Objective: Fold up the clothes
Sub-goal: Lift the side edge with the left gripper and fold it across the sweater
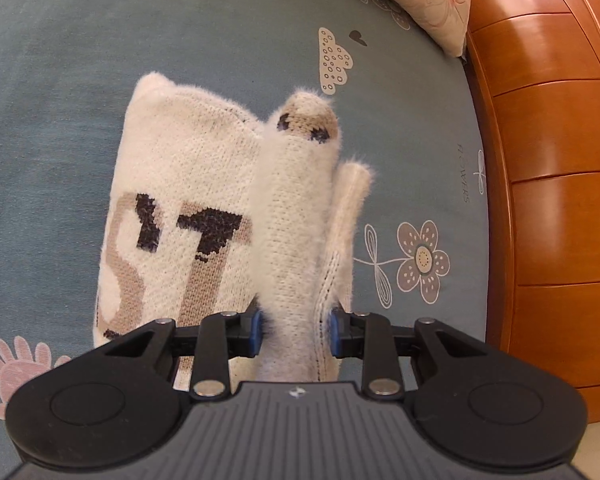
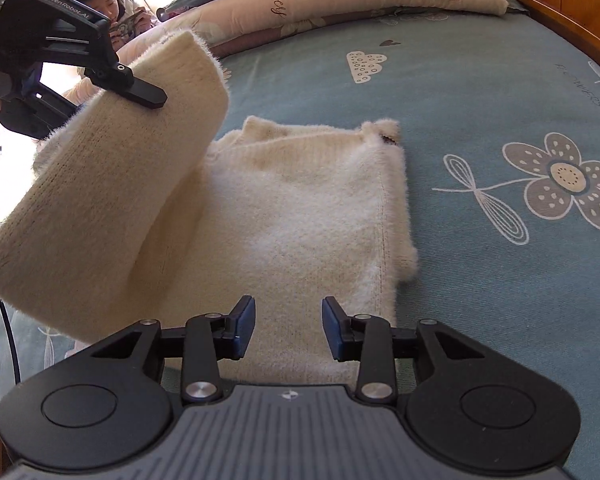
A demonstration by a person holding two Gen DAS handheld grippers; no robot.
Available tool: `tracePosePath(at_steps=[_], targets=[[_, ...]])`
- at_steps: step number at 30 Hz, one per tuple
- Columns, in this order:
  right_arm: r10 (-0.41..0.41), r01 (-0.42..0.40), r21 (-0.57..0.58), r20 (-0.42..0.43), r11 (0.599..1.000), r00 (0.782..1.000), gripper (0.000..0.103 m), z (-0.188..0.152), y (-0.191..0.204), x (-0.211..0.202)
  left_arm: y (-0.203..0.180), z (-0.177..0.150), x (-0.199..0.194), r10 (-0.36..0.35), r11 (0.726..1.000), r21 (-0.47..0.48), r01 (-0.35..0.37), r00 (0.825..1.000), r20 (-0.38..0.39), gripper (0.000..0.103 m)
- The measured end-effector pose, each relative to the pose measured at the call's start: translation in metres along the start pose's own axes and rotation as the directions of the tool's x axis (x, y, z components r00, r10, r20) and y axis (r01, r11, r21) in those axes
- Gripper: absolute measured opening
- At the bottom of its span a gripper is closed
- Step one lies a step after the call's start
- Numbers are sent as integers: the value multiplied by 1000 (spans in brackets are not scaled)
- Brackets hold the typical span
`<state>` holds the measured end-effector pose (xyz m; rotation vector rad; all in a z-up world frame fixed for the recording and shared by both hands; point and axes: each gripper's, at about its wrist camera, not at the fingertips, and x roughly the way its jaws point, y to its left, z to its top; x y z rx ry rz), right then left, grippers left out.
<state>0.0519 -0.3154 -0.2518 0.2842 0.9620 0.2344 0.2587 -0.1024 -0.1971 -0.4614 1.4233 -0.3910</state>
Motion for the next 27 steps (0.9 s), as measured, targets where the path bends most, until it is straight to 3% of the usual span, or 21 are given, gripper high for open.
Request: tracePosePath(at_steps=[9, 27], targets=[[-53, 52, 71, 9, 996, 999, 43, -17, -31, -14, -27, 0, 50, 20, 1000, -23, -21, 1000, -19, 28], [-113, 110, 130, 20, 985, 993, 45, -23, -57, -23, -62, -9, 91, 107, 994, 40, -106, 994, -38, 30]])
